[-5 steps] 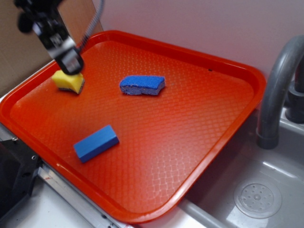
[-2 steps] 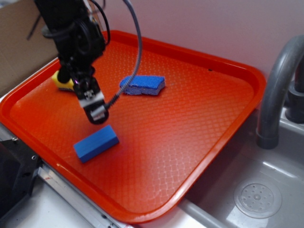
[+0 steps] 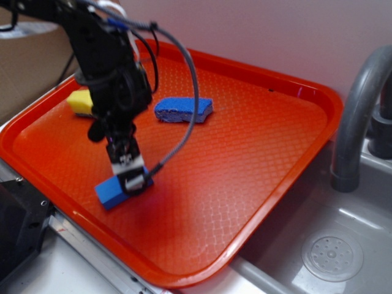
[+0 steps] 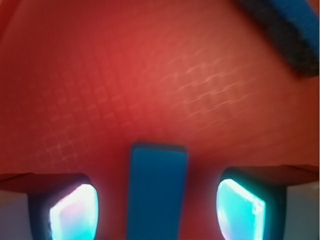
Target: Grab the blue block.
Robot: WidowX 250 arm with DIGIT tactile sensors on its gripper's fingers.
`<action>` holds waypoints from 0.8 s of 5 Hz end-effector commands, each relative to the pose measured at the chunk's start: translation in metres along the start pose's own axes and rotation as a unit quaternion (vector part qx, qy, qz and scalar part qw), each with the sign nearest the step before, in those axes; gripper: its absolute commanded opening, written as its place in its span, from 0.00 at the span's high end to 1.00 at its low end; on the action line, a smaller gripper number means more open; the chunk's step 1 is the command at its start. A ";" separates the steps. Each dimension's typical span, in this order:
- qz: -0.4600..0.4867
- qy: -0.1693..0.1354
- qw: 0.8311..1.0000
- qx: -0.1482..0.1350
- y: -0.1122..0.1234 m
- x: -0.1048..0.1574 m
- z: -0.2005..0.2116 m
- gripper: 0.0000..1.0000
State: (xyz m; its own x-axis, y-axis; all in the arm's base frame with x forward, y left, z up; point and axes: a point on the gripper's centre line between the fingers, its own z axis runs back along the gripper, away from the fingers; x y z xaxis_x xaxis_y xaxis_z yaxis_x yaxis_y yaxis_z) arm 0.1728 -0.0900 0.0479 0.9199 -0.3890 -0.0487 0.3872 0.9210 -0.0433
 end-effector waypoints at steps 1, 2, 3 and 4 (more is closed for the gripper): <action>-0.011 0.020 0.999 0.028 -0.009 -0.005 -0.018 0.00; -0.004 0.031 0.999 0.032 -0.007 -0.007 -0.026 0.00; 0.003 0.048 0.998 0.036 -0.011 -0.012 -0.034 0.00; -0.004 0.059 0.997 0.050 -0.017 -0.015 -0.041 0.15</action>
State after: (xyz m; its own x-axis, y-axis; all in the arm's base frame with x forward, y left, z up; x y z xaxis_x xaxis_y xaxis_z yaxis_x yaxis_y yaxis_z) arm 0.1570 -0.0978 0.0129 0.9066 -0.3908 -0.1590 0.4024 0.9142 0.0477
